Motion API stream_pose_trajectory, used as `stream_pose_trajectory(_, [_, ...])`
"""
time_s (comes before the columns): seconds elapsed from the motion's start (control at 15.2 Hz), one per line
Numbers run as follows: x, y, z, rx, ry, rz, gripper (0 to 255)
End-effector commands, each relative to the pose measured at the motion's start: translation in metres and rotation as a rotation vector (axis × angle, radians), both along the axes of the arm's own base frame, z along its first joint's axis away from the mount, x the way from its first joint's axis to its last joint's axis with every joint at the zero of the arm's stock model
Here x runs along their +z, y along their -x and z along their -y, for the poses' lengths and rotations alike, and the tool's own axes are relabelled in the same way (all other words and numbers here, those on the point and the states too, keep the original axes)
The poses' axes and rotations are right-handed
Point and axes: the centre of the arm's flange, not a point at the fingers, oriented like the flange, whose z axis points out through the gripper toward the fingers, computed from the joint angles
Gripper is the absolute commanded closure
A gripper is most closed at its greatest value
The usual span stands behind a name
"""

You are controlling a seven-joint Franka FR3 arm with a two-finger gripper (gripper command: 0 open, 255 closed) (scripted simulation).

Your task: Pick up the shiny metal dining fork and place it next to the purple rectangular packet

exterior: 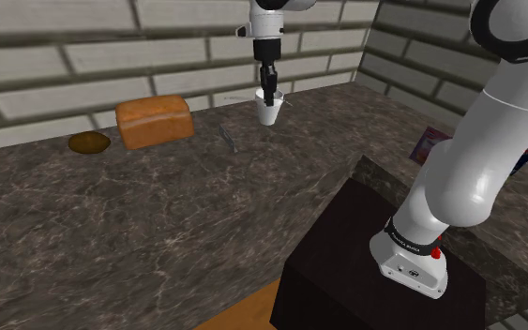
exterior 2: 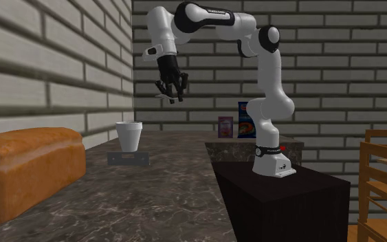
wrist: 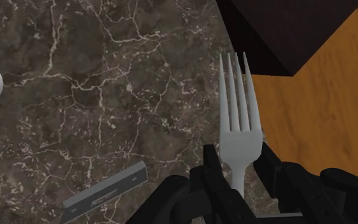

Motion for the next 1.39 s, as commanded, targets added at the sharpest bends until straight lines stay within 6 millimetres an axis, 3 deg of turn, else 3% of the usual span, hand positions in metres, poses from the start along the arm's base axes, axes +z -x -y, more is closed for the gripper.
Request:
stream_pose_trajectory(0.0, [0.000,0.019,0.018,0.000,-0.001,0.000,255])
stream_pose_trajectory(1.32, [0.001,0.203,0.207,0.000,-0.001,0.000,255])
